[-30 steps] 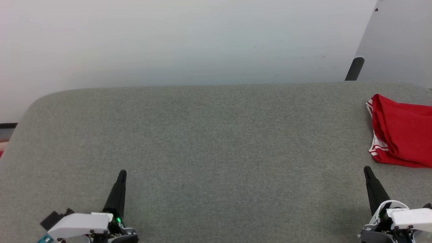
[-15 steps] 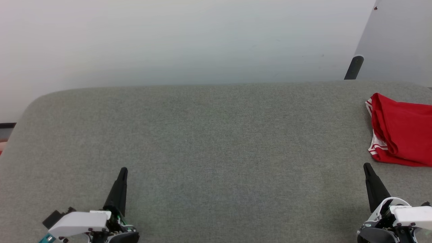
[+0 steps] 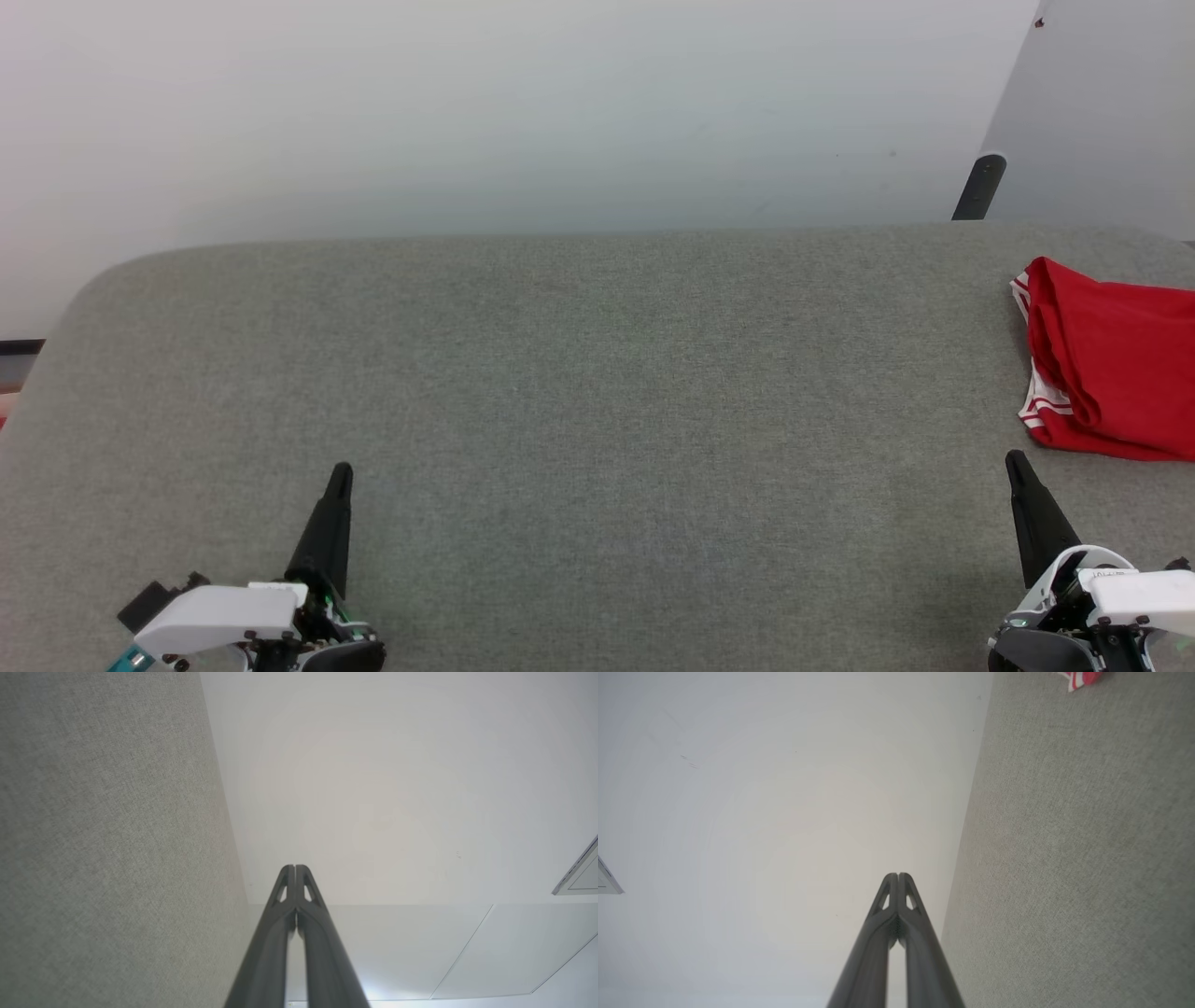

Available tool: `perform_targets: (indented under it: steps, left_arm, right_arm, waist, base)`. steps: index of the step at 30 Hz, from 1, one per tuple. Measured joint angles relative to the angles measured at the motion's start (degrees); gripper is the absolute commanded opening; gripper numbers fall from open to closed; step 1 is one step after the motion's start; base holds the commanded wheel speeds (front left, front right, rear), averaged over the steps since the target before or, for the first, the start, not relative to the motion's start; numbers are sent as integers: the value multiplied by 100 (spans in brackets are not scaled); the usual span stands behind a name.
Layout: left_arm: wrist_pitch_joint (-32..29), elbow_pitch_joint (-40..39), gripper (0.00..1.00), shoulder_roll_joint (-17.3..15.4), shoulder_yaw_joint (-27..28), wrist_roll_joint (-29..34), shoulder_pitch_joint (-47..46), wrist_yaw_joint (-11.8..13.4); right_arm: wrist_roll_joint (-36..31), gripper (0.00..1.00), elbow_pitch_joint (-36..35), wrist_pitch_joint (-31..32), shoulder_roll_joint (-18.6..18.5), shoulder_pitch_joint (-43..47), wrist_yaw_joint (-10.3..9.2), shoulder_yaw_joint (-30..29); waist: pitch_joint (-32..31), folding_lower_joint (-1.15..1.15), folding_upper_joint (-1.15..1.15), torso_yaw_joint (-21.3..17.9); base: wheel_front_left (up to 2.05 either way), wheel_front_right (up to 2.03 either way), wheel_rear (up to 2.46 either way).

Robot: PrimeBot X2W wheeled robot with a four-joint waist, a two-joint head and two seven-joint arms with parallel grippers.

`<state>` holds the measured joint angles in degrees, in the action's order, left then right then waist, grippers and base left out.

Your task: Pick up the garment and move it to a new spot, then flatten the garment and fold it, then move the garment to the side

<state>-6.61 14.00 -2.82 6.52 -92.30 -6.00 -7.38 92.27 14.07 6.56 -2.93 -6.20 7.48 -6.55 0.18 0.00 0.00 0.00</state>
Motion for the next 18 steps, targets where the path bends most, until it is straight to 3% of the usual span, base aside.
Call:
perform_targets:
  steps: [18]
  left_arm:
    - [1,0,0,1,0,0,-1,0]
  right_arm:
    - [0,0,0,0,0,0,0,0]
  waist:
    - [0,0,0,0]
  base:
    - [0,0,0]
